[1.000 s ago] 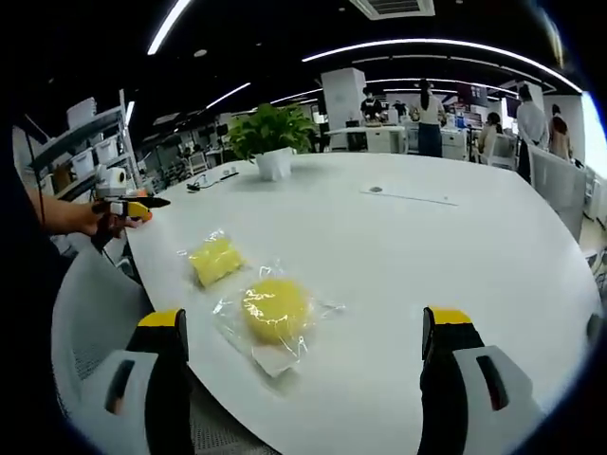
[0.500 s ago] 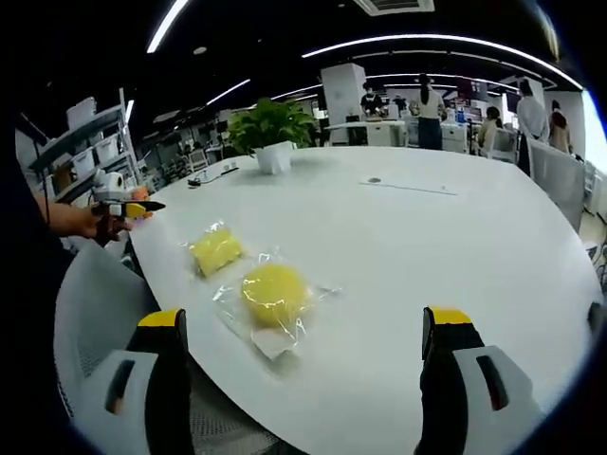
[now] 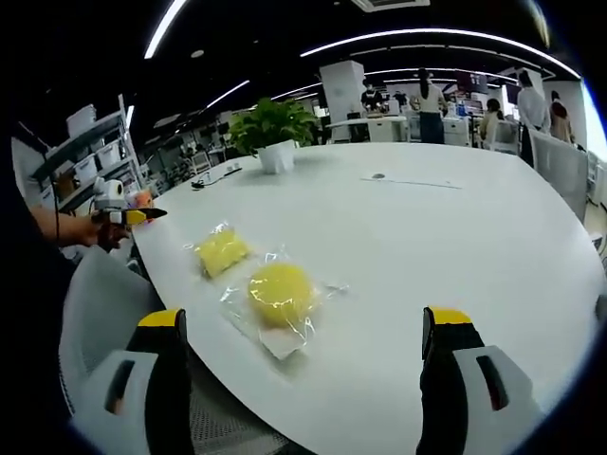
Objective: Compare the silicone blocks by pressing each to a similar depth, holding the contact briefly, and releasing to observe deformation and rebound differences across the visible hardness samples.
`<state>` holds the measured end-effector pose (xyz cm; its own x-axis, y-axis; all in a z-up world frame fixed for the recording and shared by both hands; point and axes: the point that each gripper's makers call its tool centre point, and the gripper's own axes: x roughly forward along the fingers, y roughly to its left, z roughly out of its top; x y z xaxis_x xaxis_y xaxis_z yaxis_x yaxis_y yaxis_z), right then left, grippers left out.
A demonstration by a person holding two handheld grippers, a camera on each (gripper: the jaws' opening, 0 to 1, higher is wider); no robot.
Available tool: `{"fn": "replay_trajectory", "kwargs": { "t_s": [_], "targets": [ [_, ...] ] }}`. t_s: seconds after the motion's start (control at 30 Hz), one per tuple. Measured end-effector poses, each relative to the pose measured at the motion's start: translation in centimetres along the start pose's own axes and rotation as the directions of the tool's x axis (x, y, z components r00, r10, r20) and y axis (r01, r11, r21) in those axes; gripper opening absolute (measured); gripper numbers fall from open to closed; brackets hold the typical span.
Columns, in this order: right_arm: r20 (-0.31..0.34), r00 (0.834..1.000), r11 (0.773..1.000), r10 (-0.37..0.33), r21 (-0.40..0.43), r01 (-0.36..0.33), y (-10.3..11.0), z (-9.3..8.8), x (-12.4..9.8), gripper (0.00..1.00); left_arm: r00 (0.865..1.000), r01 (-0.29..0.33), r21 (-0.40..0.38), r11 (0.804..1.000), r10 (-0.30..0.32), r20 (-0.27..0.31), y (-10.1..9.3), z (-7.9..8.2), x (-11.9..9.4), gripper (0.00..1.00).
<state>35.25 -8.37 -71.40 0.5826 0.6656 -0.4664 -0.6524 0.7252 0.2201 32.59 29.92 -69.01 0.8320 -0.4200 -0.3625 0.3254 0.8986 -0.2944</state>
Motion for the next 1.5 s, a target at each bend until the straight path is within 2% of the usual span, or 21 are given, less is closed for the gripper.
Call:
{"fn": "replay_trajectory", "kwargs": {
  "t_s": [0.13, 0.23, 0.4, 0.57, 0.73, 0.83, 1.0, 1.23, 1.27, 1.33, 1.5],
  "targets": [
    [-0.01, 1.0, 1.0, 0.001, -0.011, -0.001, -0.3, -0.1, 0.3, 0.97, 1.0, 0.002, 0.002, 1.0, -0.002, -0.009, 0.0, -0.2, 0.1, 1.0],
    [-0.015, 1.0, 1.0, 0.002, -0.025, -0.003, -0.6, -0.1, 0.4, 0.97, 1.0, 0.002, 0.012, 1.0, -0.002, 0.007, -0.1, 0.7, 0.2, 1.0],
    [-0.025, 1.0, 1.0, -0.009, -0.022, 0.008, -1.1, -0.6, 0.3, 0.97, 1.0, 0.008, 0.05, 0.999, -0.008, -0.003, 0.0, 1.1, 0.6, 1.0],
    [-0.026, 0.999, 1.0, -0.026, -0.001, 0.026, -1.6, -0.8, 0.3, 0.97, 0.999, 0.033, -0.009, 0.999, -0.033, 0.003, -0.6, 1.1, 0.9, 1.0],
    [-0.007, 1.0, 1.0, -0.024, 0.014, 0.024, -1.5, -0.4, 0.4, 0.97, 0.999, 0.053, -0.003, 0.999, -0.053, 0.011, -1.5, 2.0, 1.7, 1.0],
    [-0.009, 1.0, 0.999, -0.025, 0.023, 0.025, -1.3, -0.4, 0.5, 0.97, 0.996, 0.086, -0.021, 0.996, -0.087, -0.024, -2.3, 1.9, 2.6, 1.0],
    [0.003, 1.0, 0.999, -0.029, 0.019, 0.029, -1.2, -0.2, 0.3, 0.97, 0.992, 0.122, -0.013, 0.992, -0.123, -0.034, -3.8, 2.4, 3.7, 1.0],
    [0.015, 1.0, 0.999, -0.027, 0.023, 0.026, -0.8, 0.1, 0.1, 0.96, 0.985, 0.157, 0.018, 0.987, -0.155, -0.072, -5.4, 2.0, 4.4, 1.0],
    [0.016, 1.0, 0.999, -0.026, 0.023, 0.026, -0.7, 0.1, 0.1, 0.96, 0.985, 0.158, 0.015, 0.987, -0.156, -0.078, -5.6, 2.0, 4.5, 1.0],
    [0.016, 0.999, 0.999, -0.027, 0.021, 0.027, -0.6, 0.0, 0.1, 0.96, 0.982, 0.135, -0.013, 0.991, -0.136, -0.131, -5.5, 1.3, 4.8, 1.0],
    [0.009, 0.999, 0.999, -0.032, 0.022, 0.032, -0.5, -0.3, -0.1, 0.96, 0.975, 0.17, -0.039, 0.985, -0.174, -0.136, -7.0, 1.9, 5.5, 1.0]
  ]
}}
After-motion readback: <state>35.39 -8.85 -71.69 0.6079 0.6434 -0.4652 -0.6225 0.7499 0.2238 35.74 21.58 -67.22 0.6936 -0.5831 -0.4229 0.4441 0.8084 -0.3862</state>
